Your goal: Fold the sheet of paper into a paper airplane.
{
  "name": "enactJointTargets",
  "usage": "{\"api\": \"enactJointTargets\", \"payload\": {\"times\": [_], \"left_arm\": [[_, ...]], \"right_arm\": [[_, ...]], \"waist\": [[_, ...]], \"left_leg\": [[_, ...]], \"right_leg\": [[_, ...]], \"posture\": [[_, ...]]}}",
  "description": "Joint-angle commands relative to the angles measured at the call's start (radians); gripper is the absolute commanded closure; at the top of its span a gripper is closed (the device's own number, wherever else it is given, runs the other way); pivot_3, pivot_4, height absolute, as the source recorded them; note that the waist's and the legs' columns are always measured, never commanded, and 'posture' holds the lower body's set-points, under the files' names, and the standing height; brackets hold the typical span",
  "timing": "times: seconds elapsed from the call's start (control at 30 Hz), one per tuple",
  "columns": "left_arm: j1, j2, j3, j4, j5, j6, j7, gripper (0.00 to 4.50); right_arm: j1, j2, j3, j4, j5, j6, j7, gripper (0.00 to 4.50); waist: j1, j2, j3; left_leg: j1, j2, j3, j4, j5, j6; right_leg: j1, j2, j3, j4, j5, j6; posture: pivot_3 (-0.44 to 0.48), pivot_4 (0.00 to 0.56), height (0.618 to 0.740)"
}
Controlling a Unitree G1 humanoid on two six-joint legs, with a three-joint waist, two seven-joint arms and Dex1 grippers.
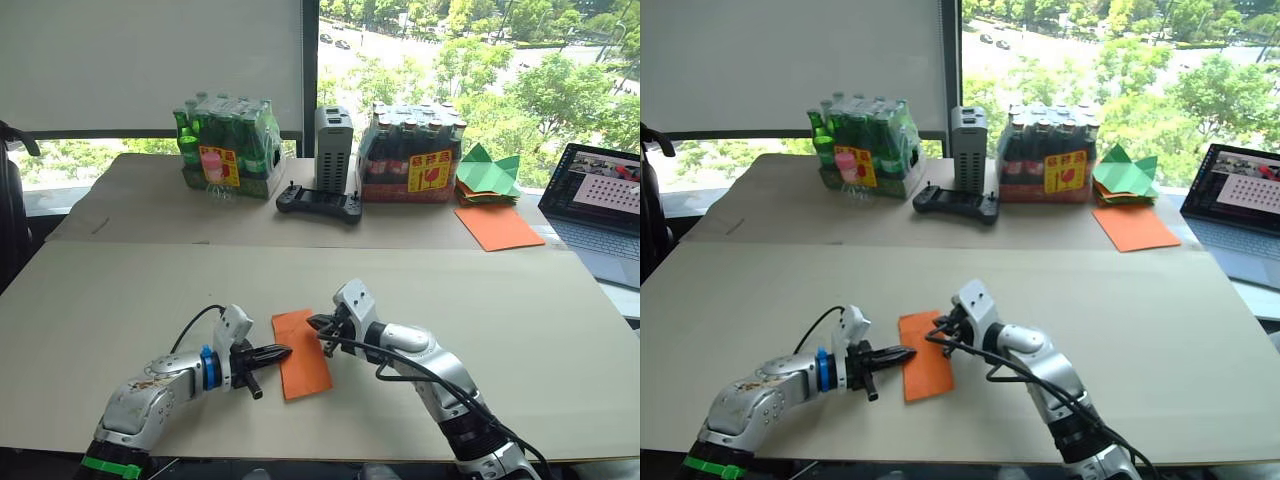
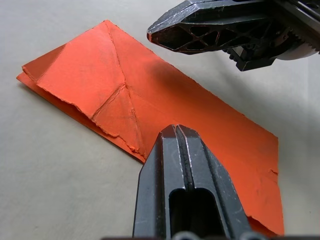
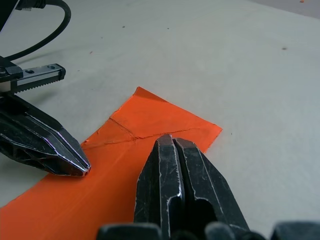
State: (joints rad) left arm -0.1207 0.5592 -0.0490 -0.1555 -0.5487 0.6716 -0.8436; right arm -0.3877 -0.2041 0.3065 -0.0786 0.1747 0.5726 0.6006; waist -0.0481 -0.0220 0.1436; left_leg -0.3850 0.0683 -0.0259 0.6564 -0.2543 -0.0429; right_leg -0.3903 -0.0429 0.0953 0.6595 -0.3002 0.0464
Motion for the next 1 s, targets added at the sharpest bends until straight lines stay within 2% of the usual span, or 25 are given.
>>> {"api": "enactJointTargets", "payload": {"times": [0.03,0.53,1.0], "left_arm": [[0.035,0.02,-0.01,0.017,0.036,0.022,0.02,4.5],[0.053,0.017,-0.005,0.008,0.038,0.017,0.026,4.5],[0.035,0.011,-0.011,0.025,0.042,0.007,0.024,4.5]], "right_arm": [[-0.022,0.007,0.013,0.016,-0.02,-0.023,-0.005,4.47],[-0.082,0.05,-0.003,0.135,-0.07,-0.052,-0.066,4.47],[-0.028,0.007,0.029,0.05,-0.064,-0.01,0.007,4.47]], "waist": [[0.0,0.0,0.0],[0.002,0.0,0.0],[0.003,0.0,0.0]], "left_leg": [[0.0,0.0,0.0,0.0,0.0,0.0],[0.001,0.0,0.0,-0.004,0.0,0.0],[0.001,0.0,0.0,-0.005,0.0,0.0]], "right_leg": [[0.0,0.0,0.0,0.0,0.0,0.0],[0.0,0.0,0.0,-0.002,0.0,0.0],[0.0,0.0,0.0,-0.002,0.0,0.0]], "posture": [[0.0,0.15,0.74],[0.0,0.15,0.74],[0.0,0.15,0.74]]}}
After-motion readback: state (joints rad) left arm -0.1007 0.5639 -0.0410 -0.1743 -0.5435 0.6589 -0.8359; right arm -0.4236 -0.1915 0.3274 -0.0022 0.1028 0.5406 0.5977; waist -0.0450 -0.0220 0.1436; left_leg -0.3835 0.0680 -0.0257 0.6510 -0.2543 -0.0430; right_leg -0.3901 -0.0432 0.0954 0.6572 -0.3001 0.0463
